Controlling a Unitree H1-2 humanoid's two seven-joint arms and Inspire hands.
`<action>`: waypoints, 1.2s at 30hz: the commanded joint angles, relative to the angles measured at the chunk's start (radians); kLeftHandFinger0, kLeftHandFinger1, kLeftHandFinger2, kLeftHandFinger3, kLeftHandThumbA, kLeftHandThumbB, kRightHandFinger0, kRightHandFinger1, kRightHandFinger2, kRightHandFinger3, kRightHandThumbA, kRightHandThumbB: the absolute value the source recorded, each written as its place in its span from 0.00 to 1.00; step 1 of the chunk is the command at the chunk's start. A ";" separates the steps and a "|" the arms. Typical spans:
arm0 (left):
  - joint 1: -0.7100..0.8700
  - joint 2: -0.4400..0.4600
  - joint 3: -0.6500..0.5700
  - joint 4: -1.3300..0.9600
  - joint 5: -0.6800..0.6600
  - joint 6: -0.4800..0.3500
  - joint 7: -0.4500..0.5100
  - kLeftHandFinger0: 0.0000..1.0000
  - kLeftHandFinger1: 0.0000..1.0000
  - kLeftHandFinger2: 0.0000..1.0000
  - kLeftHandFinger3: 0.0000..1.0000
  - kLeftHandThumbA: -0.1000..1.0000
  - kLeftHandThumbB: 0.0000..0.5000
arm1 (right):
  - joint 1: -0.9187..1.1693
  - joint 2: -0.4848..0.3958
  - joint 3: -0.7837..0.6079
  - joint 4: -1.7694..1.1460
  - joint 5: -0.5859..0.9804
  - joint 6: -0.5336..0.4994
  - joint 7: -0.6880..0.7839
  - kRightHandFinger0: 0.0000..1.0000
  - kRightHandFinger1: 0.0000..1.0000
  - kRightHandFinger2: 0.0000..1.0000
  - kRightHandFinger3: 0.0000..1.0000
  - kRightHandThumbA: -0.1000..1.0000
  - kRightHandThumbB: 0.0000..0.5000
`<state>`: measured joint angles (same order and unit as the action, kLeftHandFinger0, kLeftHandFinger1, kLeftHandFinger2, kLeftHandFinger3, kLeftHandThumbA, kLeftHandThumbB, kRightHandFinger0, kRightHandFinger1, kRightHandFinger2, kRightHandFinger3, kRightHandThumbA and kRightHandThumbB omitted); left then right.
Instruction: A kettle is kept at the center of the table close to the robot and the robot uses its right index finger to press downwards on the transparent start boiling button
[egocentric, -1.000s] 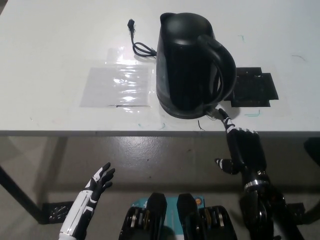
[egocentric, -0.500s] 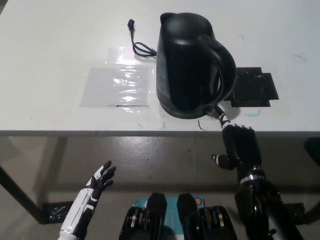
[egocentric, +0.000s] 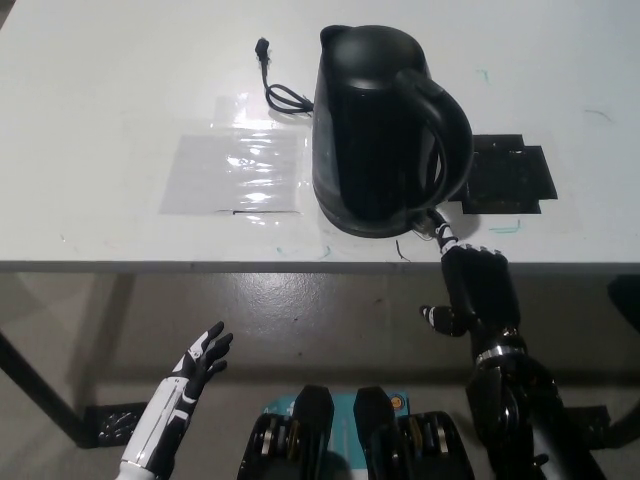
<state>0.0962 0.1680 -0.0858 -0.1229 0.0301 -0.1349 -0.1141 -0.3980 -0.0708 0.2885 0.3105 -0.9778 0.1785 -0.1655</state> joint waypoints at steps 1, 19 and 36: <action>-0.006 0.010 0.005 -0.028 -0.006 -0.025 -0.013 1.00 1.00 1.00 1.00 1.00 0.66 | -0.048 0.009 0.007 0.003 0.024 0.006 -0.034 0.00 0.00 0.01 1.00 1.00 0.53; -0.016 0.012 0.009 -0.025 -0.006 -0.021 -0.016 1.00 1.00 1.00 1.00 1.00 0.66 | -0.114 0.007 0.026 0.201 0.058 -0.007 -0.102 0.00 0.00 0.00 1.00 1.00 0.51; -0.020 0.011 0.005 -0.035 0.001 -0.010 -0.015 1.00 1.00 1.00 1.00 1.00 0.64 | -0.125 0.004 0.080 0.277 0.067 -0.007 -0.146 0.00 0.00 0.02 1.00 1.00 0.54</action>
<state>0.0894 0.1680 -0.0854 -0.1249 0.0304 -0.1336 -0.1171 -0.4795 -0.0696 0.3496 0.5506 -0.9289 0.1753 -0.3022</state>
